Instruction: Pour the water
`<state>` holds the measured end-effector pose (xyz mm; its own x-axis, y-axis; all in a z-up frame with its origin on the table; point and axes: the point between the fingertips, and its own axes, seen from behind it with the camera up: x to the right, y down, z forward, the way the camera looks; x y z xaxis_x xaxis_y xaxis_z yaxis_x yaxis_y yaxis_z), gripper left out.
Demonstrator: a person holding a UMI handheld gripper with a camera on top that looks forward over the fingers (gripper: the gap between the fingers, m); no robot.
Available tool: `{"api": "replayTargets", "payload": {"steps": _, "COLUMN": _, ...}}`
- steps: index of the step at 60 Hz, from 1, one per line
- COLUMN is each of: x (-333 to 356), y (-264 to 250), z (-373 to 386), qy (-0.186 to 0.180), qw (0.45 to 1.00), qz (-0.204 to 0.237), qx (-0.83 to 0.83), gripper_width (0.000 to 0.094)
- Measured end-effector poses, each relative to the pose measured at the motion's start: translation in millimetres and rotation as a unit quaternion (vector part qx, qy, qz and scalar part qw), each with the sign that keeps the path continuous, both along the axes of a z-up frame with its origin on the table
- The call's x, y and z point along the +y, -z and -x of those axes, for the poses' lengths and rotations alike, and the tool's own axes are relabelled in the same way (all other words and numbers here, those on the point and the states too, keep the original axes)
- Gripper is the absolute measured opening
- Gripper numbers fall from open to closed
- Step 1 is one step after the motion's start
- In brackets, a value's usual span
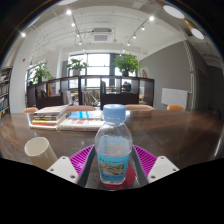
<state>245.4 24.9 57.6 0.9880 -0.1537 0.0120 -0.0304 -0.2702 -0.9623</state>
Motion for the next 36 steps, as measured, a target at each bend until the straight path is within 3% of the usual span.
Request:
{"api": "replayTargets", "payload": {"steps": 10, "x": -42.4, "y": 20.5, "z": -0.2, "qy": 0.006, "qw": 0.998, "qz": 0.067, "qx": -0.021, "gripper_width": 0.0811}}
{"api": "replayTargets", "payload": {"steps": 18, "x": -88.5, "y": 32.1, "z": 22.4, "qy": 0.018, "qw": 0.995, "qz": 0.098, "qx": -0.010, "gripper_width": 0.0810}}
{"api": "replayTargets", "payload": {"steps": 27, "x": -135.9, "y": 29.4, "z": 72.2, "qy": 0.030, "qw": 0.994, "qz": 0.101, "qx": -0.002, "gripper_width": 0.0813}}
{"api": "replayTargets", "payload": {"steps": 36, "x": -160.3, "y": 11.2, "z": 148.3, "qy": 0.004, "qw": 0.996, "qz": 0.088, "qx": 0.016, "gripper_width": 0.0821}}
